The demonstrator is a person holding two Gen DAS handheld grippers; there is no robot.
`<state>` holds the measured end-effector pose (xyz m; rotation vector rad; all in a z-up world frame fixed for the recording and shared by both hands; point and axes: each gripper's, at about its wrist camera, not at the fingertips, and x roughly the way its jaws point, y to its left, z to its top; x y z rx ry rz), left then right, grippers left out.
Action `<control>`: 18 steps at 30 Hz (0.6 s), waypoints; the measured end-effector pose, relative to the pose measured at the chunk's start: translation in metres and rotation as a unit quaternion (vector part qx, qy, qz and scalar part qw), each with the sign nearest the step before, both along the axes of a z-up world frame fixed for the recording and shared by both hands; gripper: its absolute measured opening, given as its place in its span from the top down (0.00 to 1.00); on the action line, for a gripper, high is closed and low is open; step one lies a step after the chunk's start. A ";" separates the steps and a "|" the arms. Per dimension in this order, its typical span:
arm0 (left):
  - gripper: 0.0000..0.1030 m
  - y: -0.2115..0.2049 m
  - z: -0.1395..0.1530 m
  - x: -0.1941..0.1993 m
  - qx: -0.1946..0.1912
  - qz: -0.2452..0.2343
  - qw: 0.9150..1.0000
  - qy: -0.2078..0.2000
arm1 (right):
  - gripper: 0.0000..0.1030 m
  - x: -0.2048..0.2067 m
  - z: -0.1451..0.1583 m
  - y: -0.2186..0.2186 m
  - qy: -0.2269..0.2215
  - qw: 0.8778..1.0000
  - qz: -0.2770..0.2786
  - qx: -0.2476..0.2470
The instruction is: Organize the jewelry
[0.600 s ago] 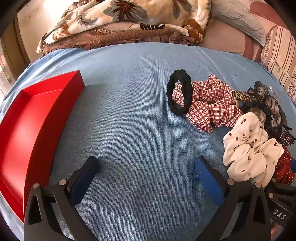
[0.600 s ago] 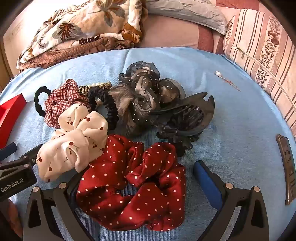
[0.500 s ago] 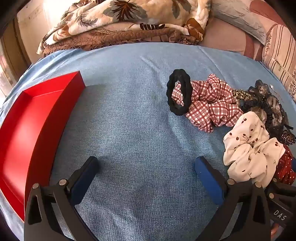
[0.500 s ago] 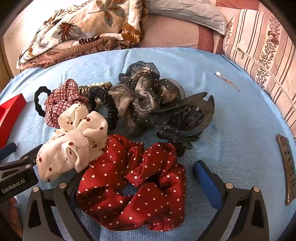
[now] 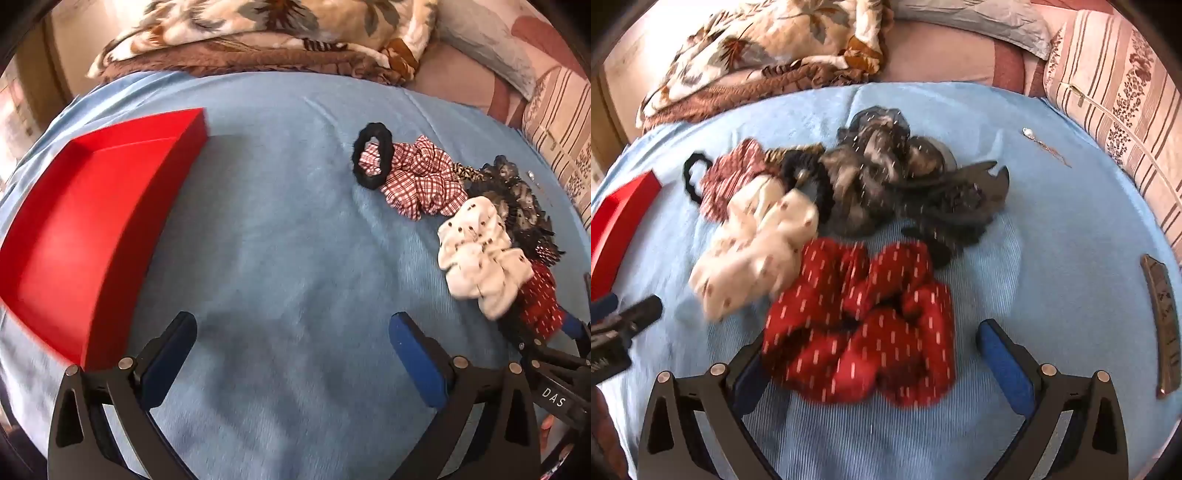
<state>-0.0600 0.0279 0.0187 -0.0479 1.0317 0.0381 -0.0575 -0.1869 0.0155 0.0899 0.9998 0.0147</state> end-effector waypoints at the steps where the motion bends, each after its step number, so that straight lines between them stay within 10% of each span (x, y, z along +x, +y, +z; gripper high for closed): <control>1: 0.00 0.002 0.002 -0.008 0.002 0.002 1.000 -0.005 | 0.00 -0.007 0.001 0.000 0.001 1.000 -0.001 0.005; 18: 0.00 -0.032 0.053 -0.094 0.059 -0.058 0.992 -0.096 | 0.00 -0.097 0.043 -0.054 -0.102 0.990 -0.097 0.022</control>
